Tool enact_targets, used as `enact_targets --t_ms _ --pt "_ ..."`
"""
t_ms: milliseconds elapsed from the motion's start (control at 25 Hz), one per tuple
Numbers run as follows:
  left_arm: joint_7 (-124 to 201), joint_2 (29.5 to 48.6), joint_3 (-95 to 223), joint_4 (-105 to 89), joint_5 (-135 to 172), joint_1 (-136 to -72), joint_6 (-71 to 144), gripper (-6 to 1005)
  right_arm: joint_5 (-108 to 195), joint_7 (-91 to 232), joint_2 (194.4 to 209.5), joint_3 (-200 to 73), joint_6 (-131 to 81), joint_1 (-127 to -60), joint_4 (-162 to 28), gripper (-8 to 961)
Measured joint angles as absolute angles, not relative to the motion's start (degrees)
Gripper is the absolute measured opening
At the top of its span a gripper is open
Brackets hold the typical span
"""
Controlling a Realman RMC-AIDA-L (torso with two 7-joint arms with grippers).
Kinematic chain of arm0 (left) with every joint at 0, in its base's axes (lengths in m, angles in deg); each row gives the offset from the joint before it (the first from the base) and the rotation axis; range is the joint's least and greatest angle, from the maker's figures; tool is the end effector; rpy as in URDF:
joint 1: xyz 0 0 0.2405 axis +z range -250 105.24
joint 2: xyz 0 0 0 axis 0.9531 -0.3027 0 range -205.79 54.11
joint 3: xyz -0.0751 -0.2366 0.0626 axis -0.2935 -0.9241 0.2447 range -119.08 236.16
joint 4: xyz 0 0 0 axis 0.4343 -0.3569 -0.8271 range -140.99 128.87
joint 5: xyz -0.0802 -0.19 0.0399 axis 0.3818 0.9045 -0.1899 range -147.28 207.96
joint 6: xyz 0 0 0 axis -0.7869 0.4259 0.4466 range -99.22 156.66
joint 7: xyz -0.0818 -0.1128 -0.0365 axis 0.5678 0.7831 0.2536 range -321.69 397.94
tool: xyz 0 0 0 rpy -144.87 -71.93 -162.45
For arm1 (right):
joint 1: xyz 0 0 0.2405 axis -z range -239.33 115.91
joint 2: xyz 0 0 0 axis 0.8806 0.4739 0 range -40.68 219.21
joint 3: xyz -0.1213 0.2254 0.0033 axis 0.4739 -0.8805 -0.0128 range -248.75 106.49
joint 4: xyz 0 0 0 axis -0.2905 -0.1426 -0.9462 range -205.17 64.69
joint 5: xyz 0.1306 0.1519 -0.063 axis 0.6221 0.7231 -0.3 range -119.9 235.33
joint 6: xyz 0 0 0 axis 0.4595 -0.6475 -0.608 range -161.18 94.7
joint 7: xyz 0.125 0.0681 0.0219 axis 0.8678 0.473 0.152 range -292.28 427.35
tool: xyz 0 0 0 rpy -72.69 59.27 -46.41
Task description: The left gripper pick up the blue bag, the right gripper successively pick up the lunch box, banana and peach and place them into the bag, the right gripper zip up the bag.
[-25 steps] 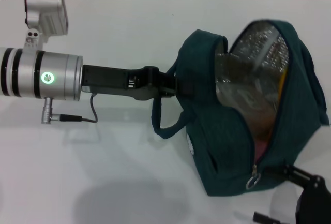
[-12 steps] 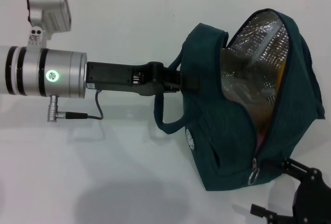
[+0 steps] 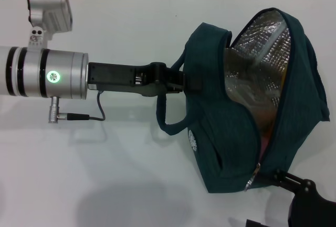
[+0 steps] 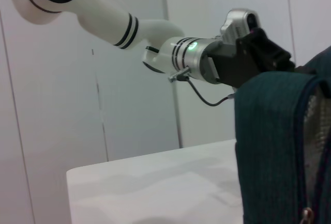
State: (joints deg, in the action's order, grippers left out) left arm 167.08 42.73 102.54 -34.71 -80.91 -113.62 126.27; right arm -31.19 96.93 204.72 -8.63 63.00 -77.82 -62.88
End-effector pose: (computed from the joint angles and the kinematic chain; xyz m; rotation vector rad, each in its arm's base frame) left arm -0.1907 0.3371 -0.0260 2.2903 1.5413 0.7353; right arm 0.3167 0.1857 -0.0554 -2.6924 0.2540 0.9507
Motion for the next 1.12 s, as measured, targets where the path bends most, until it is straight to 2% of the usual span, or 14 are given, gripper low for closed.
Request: enact_targets --t_ms 360,720,1120 --pt "167.06 42.66 102.48 -34.71 -80.91 -113.26 126.32 82 -29.8 96.98 204.74 -9.6 62.25 -77.54 -63.66 852" --pt "166.96 42.63 102.5 -34.71 -80.91 -113.75 126.37 83 -30.14 96.99 205.35 -6.07 62.89 -80.12 -64.35 849" --pt "166.89 42.48 102.53 -34.71 -80.94 -113.43 126.37 84 -29.71 97.07 205.04 -6.35 62.71 -79.33 -65.72 847"
